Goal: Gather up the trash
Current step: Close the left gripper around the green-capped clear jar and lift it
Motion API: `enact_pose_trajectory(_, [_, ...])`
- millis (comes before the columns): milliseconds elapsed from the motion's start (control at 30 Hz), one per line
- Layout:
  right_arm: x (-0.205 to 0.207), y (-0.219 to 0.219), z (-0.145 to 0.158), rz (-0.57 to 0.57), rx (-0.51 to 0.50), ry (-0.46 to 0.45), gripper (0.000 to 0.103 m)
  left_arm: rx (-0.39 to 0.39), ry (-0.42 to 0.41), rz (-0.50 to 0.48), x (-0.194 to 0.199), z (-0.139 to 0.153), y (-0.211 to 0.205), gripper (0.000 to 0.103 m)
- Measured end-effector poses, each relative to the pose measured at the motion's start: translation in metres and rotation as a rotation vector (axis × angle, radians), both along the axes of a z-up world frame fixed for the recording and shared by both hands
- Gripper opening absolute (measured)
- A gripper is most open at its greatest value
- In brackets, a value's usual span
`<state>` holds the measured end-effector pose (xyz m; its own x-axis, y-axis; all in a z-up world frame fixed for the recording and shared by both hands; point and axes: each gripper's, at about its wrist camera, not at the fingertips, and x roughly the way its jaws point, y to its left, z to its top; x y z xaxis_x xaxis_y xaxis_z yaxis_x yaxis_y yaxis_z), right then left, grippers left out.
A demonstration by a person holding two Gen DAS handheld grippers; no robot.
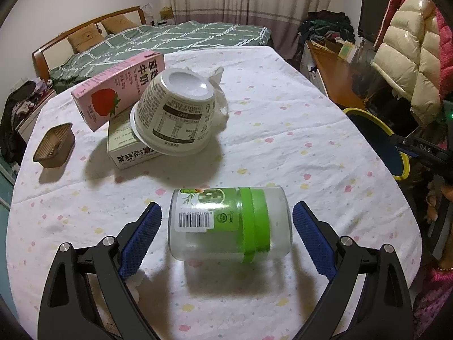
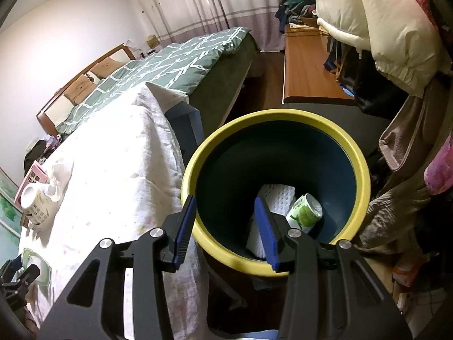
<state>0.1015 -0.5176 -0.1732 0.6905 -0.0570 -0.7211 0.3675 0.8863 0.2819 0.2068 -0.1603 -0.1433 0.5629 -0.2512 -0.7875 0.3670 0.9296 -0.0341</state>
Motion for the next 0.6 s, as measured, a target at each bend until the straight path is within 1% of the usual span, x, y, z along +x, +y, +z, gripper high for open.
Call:
enact_pose_trajectory(33, [0.000,0.000,0.000,0.001,0.000,0.000,0.041,0.001,0.002,0.000,0.001,-0.001,-0.001,0.092])
enact_pose_trajectory(167, [0.000,0.001,0.000,0.000,0.000,-0.002,0.041,-0.006,0.020,0.001,0.004,-0.005,-0.001,0.082])
enact_pose_trajectory(233, [0.000,0.002,0.000,0.000,0.000,-0.003,0.041,-0.006,0.019,0.002,0.005,-0.005,-0.002,0.080])
enact_pose_trajectory(300, [-0.001,0.001,0.000,0.001,0.002,-0.005,0.041,-0.007,0.020,-0.001,0.004,-0.005,-0.002,0.073])
enact_pose_trajectory(367, [-0.002,0.001,0.000,0.002,0.003,-0.008,0.041,-0.013,0.021,-0.009,0.004,-0.005,-0.003,0.071])
enact_pose_trajectory(600, [-0.012,0.002,0.002,0.005,0.006,-0.020,0.041,-0.025,0.018,-0.032,0.001,0.000,-0.011,0.071])
